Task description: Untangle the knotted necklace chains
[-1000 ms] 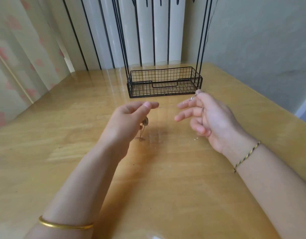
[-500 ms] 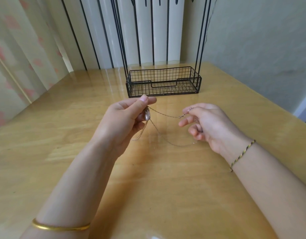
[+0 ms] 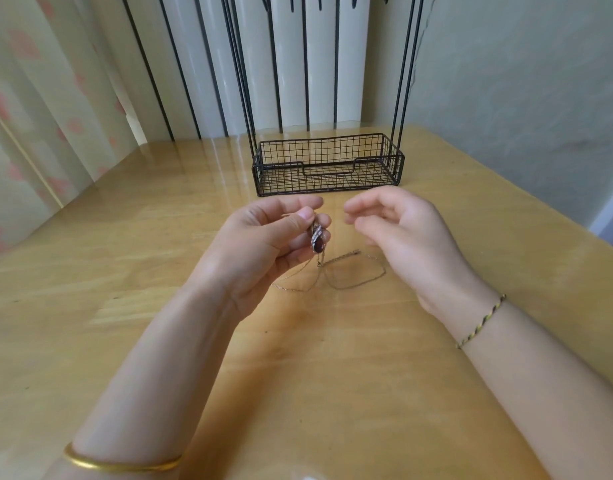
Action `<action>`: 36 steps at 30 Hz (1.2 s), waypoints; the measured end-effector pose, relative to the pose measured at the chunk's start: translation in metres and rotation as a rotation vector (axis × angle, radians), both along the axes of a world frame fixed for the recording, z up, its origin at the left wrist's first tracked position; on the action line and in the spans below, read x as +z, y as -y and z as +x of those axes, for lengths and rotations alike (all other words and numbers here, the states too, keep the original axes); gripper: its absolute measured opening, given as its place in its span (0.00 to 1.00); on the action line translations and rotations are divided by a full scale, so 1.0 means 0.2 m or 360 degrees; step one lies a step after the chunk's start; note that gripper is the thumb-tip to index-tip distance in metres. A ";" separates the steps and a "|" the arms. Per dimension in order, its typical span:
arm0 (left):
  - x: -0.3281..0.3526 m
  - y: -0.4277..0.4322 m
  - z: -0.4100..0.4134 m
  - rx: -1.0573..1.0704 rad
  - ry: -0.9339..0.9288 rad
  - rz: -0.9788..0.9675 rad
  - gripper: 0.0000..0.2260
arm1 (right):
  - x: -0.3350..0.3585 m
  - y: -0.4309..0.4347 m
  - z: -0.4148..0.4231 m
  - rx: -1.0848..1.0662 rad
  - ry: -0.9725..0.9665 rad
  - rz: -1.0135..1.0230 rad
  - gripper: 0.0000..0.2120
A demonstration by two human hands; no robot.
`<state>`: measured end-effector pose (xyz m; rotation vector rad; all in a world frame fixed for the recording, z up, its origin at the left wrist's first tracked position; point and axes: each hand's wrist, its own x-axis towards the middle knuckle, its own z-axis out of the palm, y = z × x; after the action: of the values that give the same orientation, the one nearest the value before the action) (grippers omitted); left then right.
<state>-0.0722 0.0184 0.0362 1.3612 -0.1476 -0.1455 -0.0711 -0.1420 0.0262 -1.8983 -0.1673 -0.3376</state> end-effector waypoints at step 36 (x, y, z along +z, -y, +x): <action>-0.01 0.01 0.00 0.0238 0.0325 0.0380 0.15 | 0.00 -0.02 -0.01 0.0161 -0.0146 0.0253 0.06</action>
<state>-0.0720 0.0160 0.0339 1.6185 -0.2037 0.1055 -0.0729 -0.1389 0.0267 -1.7374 -0.1691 -0.1893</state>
